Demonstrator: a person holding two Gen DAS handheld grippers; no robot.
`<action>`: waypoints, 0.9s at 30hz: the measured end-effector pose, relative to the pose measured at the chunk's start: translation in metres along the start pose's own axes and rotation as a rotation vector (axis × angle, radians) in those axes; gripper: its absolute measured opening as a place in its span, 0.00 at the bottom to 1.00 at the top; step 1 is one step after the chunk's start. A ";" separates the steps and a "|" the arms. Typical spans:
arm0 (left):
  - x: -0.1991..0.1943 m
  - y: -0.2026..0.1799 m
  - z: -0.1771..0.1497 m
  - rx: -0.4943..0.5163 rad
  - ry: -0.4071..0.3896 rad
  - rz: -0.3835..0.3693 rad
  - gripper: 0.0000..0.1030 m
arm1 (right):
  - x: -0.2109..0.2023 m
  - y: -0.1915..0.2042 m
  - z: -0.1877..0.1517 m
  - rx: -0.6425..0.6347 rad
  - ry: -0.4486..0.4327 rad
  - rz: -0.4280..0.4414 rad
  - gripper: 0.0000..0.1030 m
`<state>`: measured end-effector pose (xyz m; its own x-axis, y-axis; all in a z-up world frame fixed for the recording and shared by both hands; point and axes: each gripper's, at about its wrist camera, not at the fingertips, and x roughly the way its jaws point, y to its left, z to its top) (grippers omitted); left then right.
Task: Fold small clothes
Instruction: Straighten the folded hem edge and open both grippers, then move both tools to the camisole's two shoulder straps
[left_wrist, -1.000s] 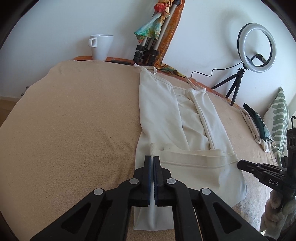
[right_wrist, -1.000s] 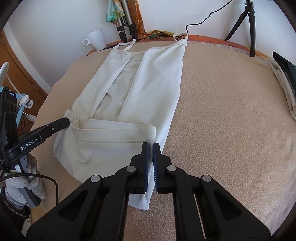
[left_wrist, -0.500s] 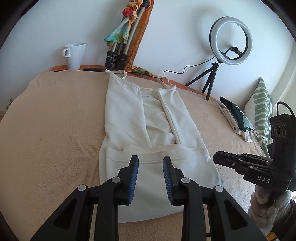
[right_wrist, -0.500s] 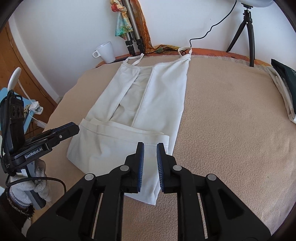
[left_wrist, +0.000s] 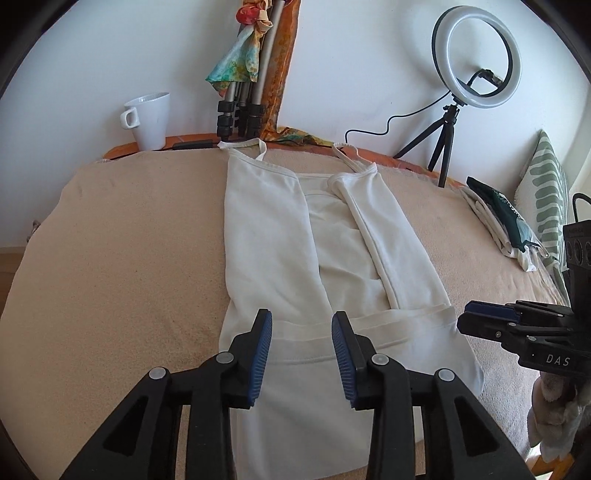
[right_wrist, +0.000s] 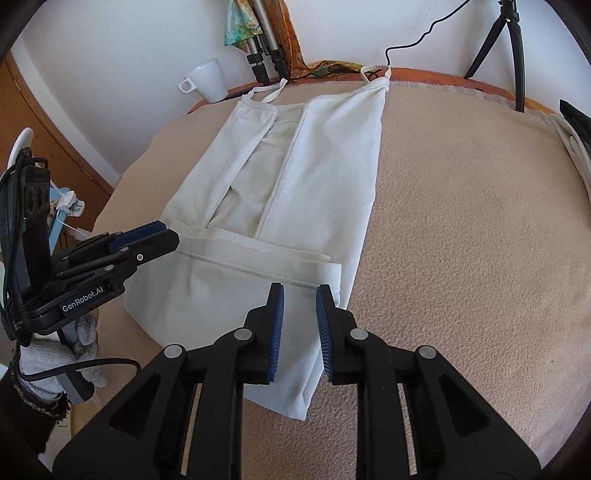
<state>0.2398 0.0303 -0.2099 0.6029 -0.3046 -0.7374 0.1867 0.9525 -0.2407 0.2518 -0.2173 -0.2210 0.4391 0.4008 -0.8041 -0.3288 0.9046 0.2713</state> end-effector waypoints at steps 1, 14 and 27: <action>-0.001 0.006 0.007 -0.012 -0.007 -0.010 0.38 | -0.004 -0.004 0.004 0.006 -0.016 0.000 0.43; 0.057 0.066 0.097 -0.101 -0.009 -0.009 0.44 | 0.020 -0.057 0.097 0.107 -0.084 0.044 0.50; 0.124 0.069 0.125 -0.041 0.035 0.061 0.44 | 0.095 -0.067 0.161 0.082 -0.019 -0.046 0.48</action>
<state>0.4247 0.0592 -0.2390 0.5843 -0.2470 -0.7730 0.1186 0.9683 -0.2197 0.4504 -0.2160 -0.2303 0.4681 0.3608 -0.8067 -0.2392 0.9305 0.2774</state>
